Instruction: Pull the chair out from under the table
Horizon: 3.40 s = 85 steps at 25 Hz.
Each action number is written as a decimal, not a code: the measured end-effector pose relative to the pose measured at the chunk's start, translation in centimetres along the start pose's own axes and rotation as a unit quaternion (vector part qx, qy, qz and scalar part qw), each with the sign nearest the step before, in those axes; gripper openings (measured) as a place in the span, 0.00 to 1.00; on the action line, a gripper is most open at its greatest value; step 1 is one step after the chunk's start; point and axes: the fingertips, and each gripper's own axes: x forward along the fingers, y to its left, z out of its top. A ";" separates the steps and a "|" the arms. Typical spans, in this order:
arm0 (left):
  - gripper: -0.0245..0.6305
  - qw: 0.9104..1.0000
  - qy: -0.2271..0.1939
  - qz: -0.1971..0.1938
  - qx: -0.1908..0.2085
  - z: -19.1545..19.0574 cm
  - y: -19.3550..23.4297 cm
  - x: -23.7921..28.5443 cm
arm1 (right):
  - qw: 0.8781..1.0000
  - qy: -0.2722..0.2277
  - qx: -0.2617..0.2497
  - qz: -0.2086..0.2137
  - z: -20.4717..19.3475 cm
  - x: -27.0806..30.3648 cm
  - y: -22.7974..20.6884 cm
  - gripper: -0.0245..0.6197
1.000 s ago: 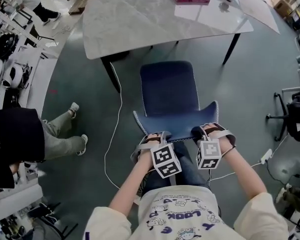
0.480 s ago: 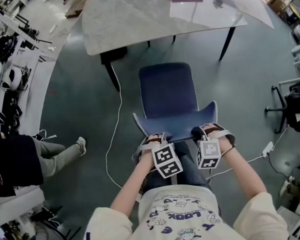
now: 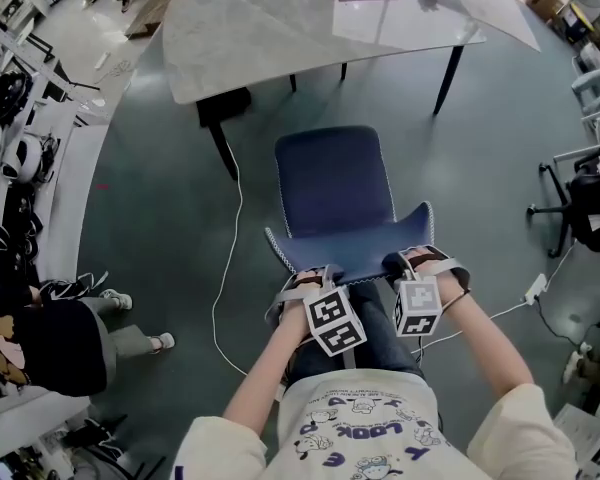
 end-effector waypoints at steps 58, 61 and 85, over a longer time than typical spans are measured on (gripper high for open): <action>0.34 0.976 -0.117 0.094 -0.161 1.2 -0.5 -8.8 | 0.970 -0.180 0.163 -0.010 3.8 -8.0 1.8 0.34; 0.33 0.965 -0.142 0.131 -0.180 1.8 1.0 -11.2 | 0.948 -0.227 0.216 -0.051 4.4 -10.5 -0.7 0.32; 0.07 0.799 -0.348 0.368 -0.325 7.7 7.0 -29.6 | 0.721 -0.439 0.408 -0.347 3.6 -30.5 -12.3 0.05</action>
